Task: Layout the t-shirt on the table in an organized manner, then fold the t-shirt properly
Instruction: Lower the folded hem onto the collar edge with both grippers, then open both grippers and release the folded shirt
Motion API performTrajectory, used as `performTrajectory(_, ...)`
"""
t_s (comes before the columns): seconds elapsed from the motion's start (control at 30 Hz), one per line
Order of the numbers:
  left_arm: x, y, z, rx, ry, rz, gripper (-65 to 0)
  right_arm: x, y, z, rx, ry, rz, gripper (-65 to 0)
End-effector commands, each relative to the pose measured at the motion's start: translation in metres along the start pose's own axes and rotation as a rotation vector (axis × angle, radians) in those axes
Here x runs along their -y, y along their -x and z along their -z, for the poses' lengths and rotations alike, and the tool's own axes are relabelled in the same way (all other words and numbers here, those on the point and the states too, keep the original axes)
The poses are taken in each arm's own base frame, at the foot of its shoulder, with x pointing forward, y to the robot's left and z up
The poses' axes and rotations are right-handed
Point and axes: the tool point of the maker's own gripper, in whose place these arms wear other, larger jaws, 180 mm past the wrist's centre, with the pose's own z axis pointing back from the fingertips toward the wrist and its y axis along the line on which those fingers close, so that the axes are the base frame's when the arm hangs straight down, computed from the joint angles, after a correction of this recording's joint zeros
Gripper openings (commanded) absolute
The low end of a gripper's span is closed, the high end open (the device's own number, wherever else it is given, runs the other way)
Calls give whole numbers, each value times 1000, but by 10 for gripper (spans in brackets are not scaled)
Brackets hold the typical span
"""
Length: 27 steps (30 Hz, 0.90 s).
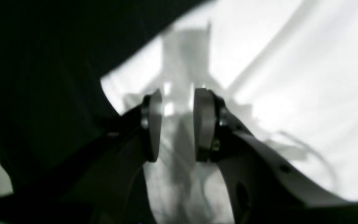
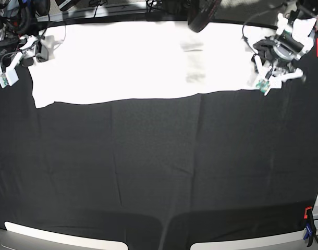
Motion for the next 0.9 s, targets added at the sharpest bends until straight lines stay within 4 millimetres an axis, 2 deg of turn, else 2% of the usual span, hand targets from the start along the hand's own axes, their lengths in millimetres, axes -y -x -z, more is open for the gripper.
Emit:
performTrajectory(0.0, -8, -14, -1, 61, -32, 4, -489, -11, -27, -7, 109, -66, -8, -329)
performTrajectory(0.07, -7, -18, 2, 84, -51, 5, -489, -37, -54, -15, 248, -219, 47, -329)
performTrajectory(0.13, -1, -19, 5, 93, -49, -11, -489, -51, -73, -20, 327, -307, 69, -329)
performTrajectory(0.3, 12, -12, 14, 66, -29, -52, -489, -52, -96, -18, 402, -313, 55, -329)
performTrajectory(0.57, 11, 11, 25, -10, -40, -44, -488, -51, -105, -18, 438, -306, 52, -329)
performTrajectory(0.67, 10, 18, 27, -34, -41, -44, -488, -45, -99, -5, 411, -245, 56, -329)
performTrajectory(0.77, 8, 27, 29, -71, -53, -31, -488, -26, -72, 18, 305, -123, 83, -329)
performTrajectory(0.87, 1, 34, 31, -91, -90, 6, -488, -14, -44, 34, 235, -94, 160, -329)
